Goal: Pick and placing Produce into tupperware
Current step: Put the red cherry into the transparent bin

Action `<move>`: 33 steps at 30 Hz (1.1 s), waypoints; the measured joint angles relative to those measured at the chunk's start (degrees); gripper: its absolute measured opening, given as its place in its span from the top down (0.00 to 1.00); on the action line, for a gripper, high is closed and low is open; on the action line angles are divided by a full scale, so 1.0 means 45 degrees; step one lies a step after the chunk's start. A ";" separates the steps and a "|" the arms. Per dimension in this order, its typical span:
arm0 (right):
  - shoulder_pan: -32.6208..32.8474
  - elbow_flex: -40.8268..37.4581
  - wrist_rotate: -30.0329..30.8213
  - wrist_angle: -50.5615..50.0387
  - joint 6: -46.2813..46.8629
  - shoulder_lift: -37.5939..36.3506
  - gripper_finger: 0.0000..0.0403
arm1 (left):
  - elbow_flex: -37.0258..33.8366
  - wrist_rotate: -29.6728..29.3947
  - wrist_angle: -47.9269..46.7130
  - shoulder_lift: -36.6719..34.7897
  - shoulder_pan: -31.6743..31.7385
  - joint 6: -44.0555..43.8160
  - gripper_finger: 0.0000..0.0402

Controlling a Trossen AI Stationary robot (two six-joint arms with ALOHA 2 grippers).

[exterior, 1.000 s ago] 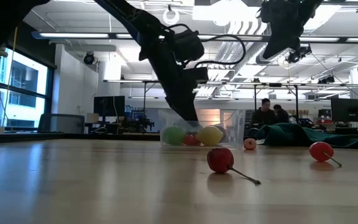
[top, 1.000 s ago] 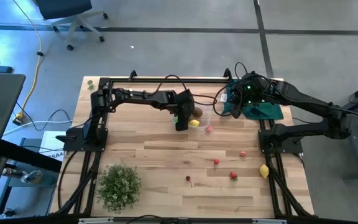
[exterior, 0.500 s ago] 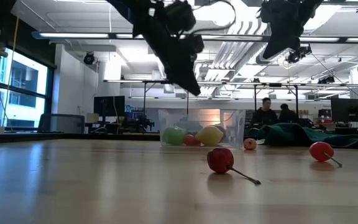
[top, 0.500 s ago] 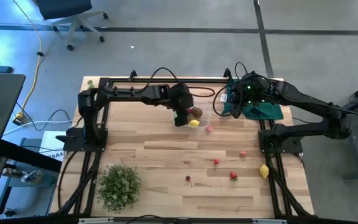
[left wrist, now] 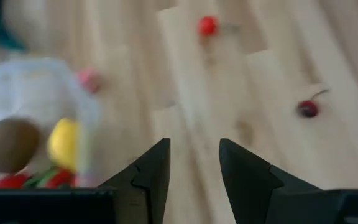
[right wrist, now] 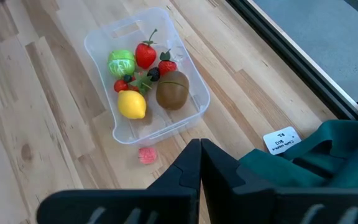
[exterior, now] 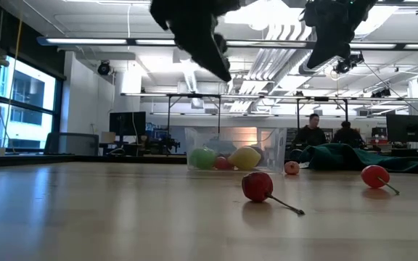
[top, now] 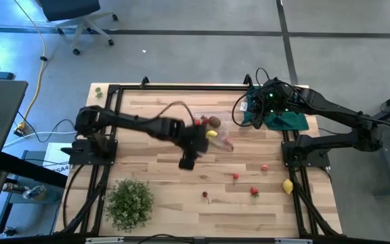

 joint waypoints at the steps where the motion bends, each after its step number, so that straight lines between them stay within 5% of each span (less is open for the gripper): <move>1: -0.0003 -0.0003 0.0001 0.0000 0.0000 0.0000 1.00 | 0.0004 -0.0199 0.0249 0.0111 -0.0381 -0.0055 0.69; 12: -0.0003 -0.0003 0.0002 0.0000 0.0000 0.0004 1.00 | 0.0027 -0.0659 0.1854 0.0814 -0.2719 -0.0208 0.69; 18: -0.0001 -0.0013 0.0001 0.0005 0.0000 -0.0005 1.00 | -0.0009 0.0859 0.2419 0.1533 -0.2787 -0.1334 0.69; 33: 0.0002 -0.0013 0.0001 0.0000 0.0000 0.0010 1.00 | 0.1669 0.1959 0.2695 0.3697 -0.2782 -0.1199 0.69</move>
